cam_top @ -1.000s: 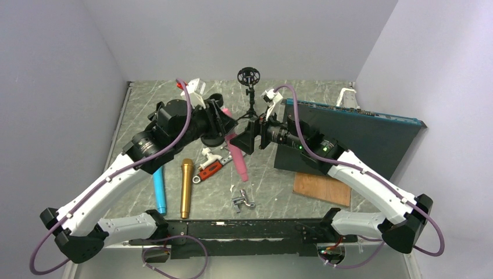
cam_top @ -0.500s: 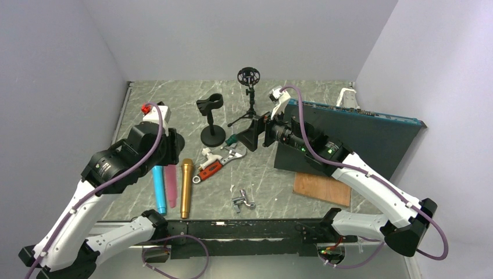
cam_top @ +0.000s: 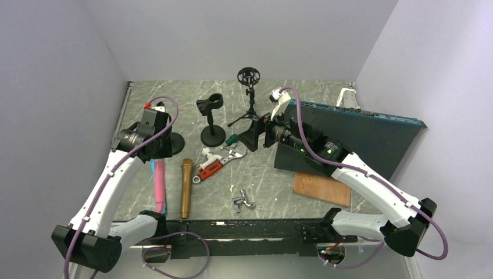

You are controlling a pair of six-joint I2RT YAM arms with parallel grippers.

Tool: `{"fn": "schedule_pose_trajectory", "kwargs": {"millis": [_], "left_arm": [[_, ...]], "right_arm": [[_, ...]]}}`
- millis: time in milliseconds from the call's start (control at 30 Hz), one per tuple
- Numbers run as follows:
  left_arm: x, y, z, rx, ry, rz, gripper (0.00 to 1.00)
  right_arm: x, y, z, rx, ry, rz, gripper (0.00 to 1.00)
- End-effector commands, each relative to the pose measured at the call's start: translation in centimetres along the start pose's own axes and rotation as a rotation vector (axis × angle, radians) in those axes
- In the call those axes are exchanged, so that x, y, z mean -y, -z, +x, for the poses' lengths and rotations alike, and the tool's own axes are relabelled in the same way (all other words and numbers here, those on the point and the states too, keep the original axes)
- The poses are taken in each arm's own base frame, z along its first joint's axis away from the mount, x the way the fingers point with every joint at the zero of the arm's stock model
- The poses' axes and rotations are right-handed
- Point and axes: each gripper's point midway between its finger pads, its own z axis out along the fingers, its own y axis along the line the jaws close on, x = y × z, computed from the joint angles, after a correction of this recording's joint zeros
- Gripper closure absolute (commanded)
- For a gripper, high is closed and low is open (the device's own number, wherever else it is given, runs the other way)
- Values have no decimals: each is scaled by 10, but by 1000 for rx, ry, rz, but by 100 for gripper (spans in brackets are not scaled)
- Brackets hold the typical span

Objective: Remove the microphone from the stand

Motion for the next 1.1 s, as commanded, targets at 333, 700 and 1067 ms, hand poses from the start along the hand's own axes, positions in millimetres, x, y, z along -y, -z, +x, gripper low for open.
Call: {"fn": "schedule_pose_trajectory", "kwargs": {"millis": [333,700,1067], "left_arm": [[23,-75,32,-221,-9,28,100],[31,-108,62,-339,-30,31,94],[33,-123,73,-378,-25,21,47]], "right_arm": [[5,10,-14,39,10,43,9],[12,7,-11,30,12,62,10],[14,9,-19,38,32,81,9]]}}
